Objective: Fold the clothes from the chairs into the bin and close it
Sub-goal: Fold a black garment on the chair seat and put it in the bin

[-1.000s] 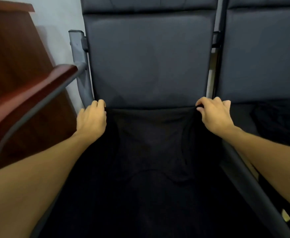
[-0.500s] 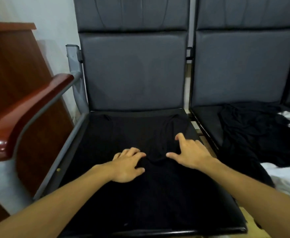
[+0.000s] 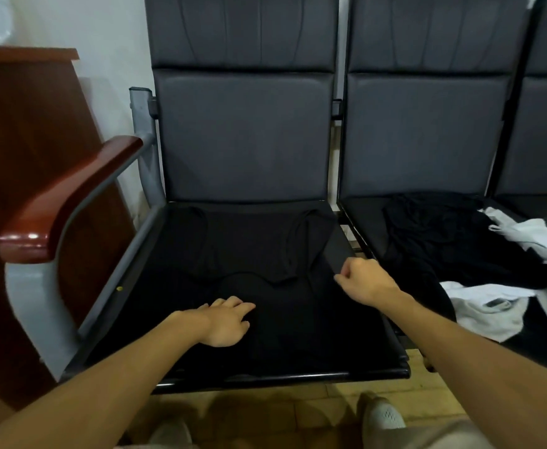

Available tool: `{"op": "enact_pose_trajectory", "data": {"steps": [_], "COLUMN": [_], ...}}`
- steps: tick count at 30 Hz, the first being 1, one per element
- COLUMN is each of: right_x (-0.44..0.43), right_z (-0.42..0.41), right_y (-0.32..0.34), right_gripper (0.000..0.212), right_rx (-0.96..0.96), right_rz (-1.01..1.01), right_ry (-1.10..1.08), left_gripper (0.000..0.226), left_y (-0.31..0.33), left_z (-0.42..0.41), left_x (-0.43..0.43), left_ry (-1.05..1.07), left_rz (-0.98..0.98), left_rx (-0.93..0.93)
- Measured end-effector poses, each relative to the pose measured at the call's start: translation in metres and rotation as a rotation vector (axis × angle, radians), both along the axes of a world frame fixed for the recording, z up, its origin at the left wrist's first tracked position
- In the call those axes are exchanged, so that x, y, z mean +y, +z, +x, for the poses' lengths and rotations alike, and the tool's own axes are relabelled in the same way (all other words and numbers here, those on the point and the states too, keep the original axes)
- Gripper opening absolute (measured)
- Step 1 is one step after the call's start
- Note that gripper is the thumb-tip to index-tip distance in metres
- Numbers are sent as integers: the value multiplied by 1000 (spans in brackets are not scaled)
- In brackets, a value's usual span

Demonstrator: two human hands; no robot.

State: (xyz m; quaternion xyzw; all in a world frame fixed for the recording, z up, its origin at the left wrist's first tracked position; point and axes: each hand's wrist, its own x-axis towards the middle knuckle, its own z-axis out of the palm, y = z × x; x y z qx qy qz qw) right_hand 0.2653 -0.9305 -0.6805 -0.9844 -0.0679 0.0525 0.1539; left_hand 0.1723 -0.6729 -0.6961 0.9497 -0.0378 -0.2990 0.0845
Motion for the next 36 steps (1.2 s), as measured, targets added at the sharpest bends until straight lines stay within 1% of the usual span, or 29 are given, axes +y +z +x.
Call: {"op": "enact_pose_trajectory", "data": {"steps": [3,5,7,9,12,14,16,18,20,22,25,29,31,32,34,36], "right_x": [20,31,39,42,39,32,21,6,-11,-22,-24,-13,-8,-5,1,7], "right_z": [-10,-12,-13,-14,-15,-12,-8,-5,-5,-8,-12,-13,-10,-9,-7,-8], "right_y": [-1,-5,-7,-9,-7,-4,-1,2,4,5,6,3,-3,-6,-10,-12], "right_gripper": [47,53,41,24,13,18,26,29,26,19,14,22,26,28,36,50], "right_rx": [18,42,31,-1,-11,-30,-50,-67,-57,-43,-91,-202,-220,-215,-166,-52], "right_rz": [-104,-230,-326,-352,-332,-300,-228,-164,-143,-161,-189,-192,-182,-180,-179,-157], "right_ry": [127,192,241,257,234,187,88,-11,-69,-80,-61,9,51,83,173,276], "left_gripper": [55,53,52,52,53,52,51,50,50,52,57,60,65,65,58,51], "left_y": [1,-2,-7,-9,-8,-5,-2,0,2,4,5,5,6,7,9,11], "left_z": [-2,-6,-7,-6,-2,0,1,1,-1,-5,-12,-17,-18,-18,-17,-16], "left_x": [-19,-30,-33,-31,-25,-21,-16,-10,-4,3,12,19,16,12,3,-5], "left_ry": [-31,-60,-88,-96,-105,-102,-89,-64,-44,-35,-31,32,61,59,45,28], "left_rz": [-40,-83,-82,-72,-84,-110,-134,-154,-160,-151,-116,-110,-105,-89,-52,-23], "left_rx": [-105,-166,-167,-154,-130,-141,-161,-159,-141,-129,-129,-144,-171,-194,-260,-313]}}
